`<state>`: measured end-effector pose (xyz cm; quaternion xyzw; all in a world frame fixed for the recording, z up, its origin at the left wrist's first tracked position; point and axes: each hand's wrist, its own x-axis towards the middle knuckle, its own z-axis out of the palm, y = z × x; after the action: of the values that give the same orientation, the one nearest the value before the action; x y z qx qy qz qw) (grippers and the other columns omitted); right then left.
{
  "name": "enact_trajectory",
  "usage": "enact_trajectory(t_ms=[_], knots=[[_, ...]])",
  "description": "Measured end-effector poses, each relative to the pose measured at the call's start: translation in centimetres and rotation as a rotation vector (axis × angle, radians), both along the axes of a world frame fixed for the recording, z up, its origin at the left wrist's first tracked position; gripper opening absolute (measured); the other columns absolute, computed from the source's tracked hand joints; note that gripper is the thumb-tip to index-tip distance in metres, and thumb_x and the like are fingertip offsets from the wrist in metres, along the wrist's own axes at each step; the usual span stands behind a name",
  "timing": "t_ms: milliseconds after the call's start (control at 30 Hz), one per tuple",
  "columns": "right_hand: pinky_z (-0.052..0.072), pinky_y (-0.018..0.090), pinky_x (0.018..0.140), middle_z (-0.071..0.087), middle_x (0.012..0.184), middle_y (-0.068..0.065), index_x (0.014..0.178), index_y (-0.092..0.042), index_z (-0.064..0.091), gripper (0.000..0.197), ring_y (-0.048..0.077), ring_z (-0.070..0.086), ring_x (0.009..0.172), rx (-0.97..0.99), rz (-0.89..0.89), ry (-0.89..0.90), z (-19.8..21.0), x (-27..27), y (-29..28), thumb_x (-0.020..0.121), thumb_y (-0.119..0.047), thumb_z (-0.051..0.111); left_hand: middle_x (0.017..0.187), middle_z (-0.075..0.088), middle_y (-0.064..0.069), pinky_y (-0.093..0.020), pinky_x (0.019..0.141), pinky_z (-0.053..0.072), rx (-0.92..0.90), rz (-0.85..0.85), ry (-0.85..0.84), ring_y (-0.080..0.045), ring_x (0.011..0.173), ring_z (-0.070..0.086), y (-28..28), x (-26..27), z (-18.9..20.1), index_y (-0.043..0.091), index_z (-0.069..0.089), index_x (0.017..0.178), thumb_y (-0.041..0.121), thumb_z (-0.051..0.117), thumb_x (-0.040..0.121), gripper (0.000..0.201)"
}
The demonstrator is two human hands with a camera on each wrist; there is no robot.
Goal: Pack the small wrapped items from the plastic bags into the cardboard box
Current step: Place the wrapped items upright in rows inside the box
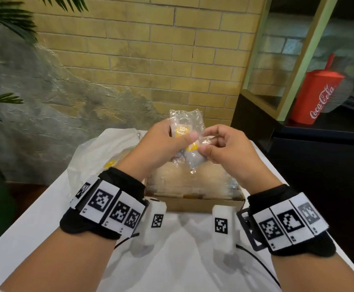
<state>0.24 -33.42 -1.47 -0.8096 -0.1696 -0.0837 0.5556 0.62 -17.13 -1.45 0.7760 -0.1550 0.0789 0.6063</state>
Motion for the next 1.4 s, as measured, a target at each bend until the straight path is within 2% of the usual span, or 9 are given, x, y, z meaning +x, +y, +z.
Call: enact_trajectory(t_ms=[133, 333, 600, 700, 867, 1000, 1167, 1267, 1400], knots=[[0.050, 0.012, 0.061, 0.062, 0.071, -0.001, 0.085, -0.019, 0.063, 0.017, -0.001, 0.059, 0.059, 0.028, -0.121, -0.103, 0.2, 0.6, -1.0, 0.080, -0.005, 0.068, 0.075, 0.062, 0.002, -0.018, 0.055, 0.045, -0.083, -0.055, 0.029, -0.008, 0.065, 0.058, 1.0, 0.2, 0.3, 0.022, 0.058, 0.086, 0.007, 0.067, 0.082, 0.019], [0.045, 0.018, 0.067, 0.062, 0.070, -0.010, 0.071, -0.021, 0.066, 0.023, 0.003, 0.056, 0.071, -0.287, -0.176, -0.111, -0.4, 1.0, -0.9, 0.081, -0.001, 0.064, 0.074, 0.067, 0.008, -0.013, 0.047, 0.045, -0.194, 0.195, -0.032, -0.002, 0.059, 0.062, 2.6, 0.8, 0.9, 0.024, 0.054, 0.087, 0.010, 0.066, 0.084, 0.018], [0.040, 0.014, 0.067, 0.060, 0.089, -0.007, 0.104, -0.017, 0.069, 0.022, 0.007, 0.053, 0.084, -0.805, 0.001, -0.002, -1.1, 0.5, -0.4, 0.087, -0.008, 0.058, 0.078, 0.058, 0.004, -0.025, 0.060, 0.044, -0.169, 0.155, 0.078, -0.009, 0.065, 0.054, 2.2, 0.8, 1.3, 0.024, 0.054, 0.080, 0.006, 0.041, 0.096, 0.027], [0.035, 0.008, 0.062, 0.060, 0.086, -0.009, 0.103, -0.020, 0.069, 0.018, 0.005, 0.053, 0.082, -0.731, -0.030, 0.025, -0.9, 0.5, -0.4, 0.087, -0.015, 0.061, 0.078, 0.057, 0.001, -0.024, 0.057, 0.042, -0.134, 0.125, 0.111, -0.012, 0.065, 0.054, 1.7, 0.7, 1.3, 0.021, 0.054, 0.080, 0.001, 0.041, 0.094, 0.028], [0.045, 0.020, 0.066, 0.065, 0.079, -0.002, 0.096, -0.019, 0.064, 0.014, 0.007, 0.059, 0.072, -0.289, 0.004, 0.027, -0.5, 0.3, 0.2, 0.084, -0.025, 0.066, 0.076, 0.055, -0.007, -0.023, 0.057, 0.041, -0.077, 0.058, 0.158, -0.016, 0.064, 0.051, 0.2, 0.2, 0.7, 0.017, 0.049, 0.077, 0.003, 0.051, 0.092, 0.021], [0.044, 0.024, 0.062, 0.062, 0.070, 0.001, 0.080, -0.012, 0.061, 0.006, 0.012, 0.057, 0.066, -0.132, -0.113, -0.093, -0.3, 0.5, 0.1, 0.086, -0.011, 0.063, 0.096, 0.065, -0.006, -0.028, 0.076, 0.045, 0.196, -0.002, 0.208, -0.016, 0.085, 0.058, -0.3, -0.2, 0.2, 0.020, 0.055, 0.084, 0.016, 0.053, 0.093, 0.010], [0.043, 0.025, 0.065, 0.060, 0.073, -0.006, 0.080, -0.015, 0.064, 0.007, 0.007, 0.051, 0.069, -0.201, -0.229, -0.153, 0.1, 0.9, -1.5, 0.086, -0.014, 0.061, 0.103, 0.063, 0.006, -0.019, 0.068, 0.041, 0.889, -0.086, 0.165, -0.006, 0.074, 0.052, -0.1, -0.4, -0.5, 0.024, 0.070, 0.101, 0.019, 0.057, 0.089, 0.018], [0.042, 0.022, 0.065, 0.060, 0.076, -0.009, 0.085, -0.015, 0.066, 0.006, 0.003, 0.051, 0.070, -0.264, -0.204, -0.132, 0.0, 1.0, -1.6, 0.086, -0.012, 0.061, 0.081, 0.057, 0.017, -0.015, 0.060, 0.039, 0.952, -0.144, 0.161, 0.000, 0.067, 0.051, -0.4, -0.8, -0.7, 0.024, 0.074, 0.095, 0.014, 0.060, 0.085, 0.020], [0.041, 0.018, 0.065, 0.060, 0.078, -0.010, 0.082, -0.019, 0.064, 0.010, 0.001, 0.051, 0.073, -0.315, -0.202, -0.142, -0.1, 0.9, -1.4, 0.086, -0.011, 0.061, 0.087, 0.059, 0.016, -0.016, 0.077, 0.038, 0.985, -0.169, 0.130, -0.002, 0.084, 0.051, -0.7, -0.9, -1.0, 0.024, 0.073, 0.104, 0.013, 0.059, 0.087, 0.025]])
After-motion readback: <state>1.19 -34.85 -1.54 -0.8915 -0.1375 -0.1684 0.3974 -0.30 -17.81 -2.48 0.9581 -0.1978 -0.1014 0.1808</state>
